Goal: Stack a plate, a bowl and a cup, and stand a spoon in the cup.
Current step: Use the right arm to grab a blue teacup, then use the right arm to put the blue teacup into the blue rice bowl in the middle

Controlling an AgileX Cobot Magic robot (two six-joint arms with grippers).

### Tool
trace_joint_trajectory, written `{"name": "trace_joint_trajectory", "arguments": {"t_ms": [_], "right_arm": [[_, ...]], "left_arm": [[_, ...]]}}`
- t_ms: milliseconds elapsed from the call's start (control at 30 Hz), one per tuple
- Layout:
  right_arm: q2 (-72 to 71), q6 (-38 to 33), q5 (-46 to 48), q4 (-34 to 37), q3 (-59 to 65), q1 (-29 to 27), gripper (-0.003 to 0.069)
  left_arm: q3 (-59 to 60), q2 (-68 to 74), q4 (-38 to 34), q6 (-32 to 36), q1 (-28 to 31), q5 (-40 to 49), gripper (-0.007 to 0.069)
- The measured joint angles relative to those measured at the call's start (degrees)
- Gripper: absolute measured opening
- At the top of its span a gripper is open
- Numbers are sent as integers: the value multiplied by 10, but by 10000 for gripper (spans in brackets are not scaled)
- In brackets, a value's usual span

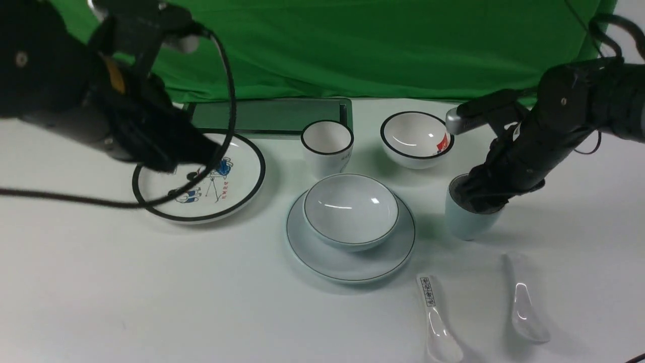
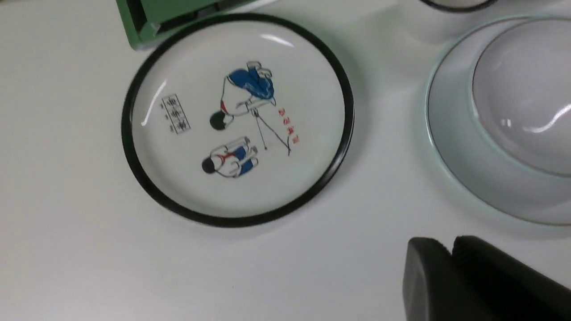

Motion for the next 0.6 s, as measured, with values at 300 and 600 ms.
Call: {"name": "trace_joint_trajectory", "arguments": {"t_ms": [300, 600], "right_arm": [[-33, -12, 70, 2, -74, 10, 88], [-29, -61, 128, 63, -159, 127, 88]], "left_arm": [[79, -13, 0, 0, 0, -38, -6], [81, -15, 0, 0, 0, -63, -6]]}}
